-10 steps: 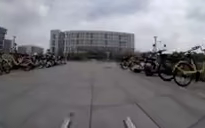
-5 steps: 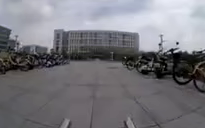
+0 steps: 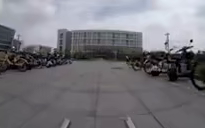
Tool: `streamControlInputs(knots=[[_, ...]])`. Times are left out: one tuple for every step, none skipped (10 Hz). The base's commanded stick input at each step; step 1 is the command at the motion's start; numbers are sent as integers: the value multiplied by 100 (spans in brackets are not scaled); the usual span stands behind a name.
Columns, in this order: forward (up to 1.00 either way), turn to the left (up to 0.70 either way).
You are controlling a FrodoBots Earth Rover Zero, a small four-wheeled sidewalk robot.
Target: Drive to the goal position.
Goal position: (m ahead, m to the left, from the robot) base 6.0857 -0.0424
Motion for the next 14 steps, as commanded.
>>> streamControlInputs(knots=[[100,0],[100,0],[100,0],[100,0],[100,0],[100,0],[100,0],[100,-3],[100,0],[100,0],[100,0],[100,0],[100,0],[100,0]])
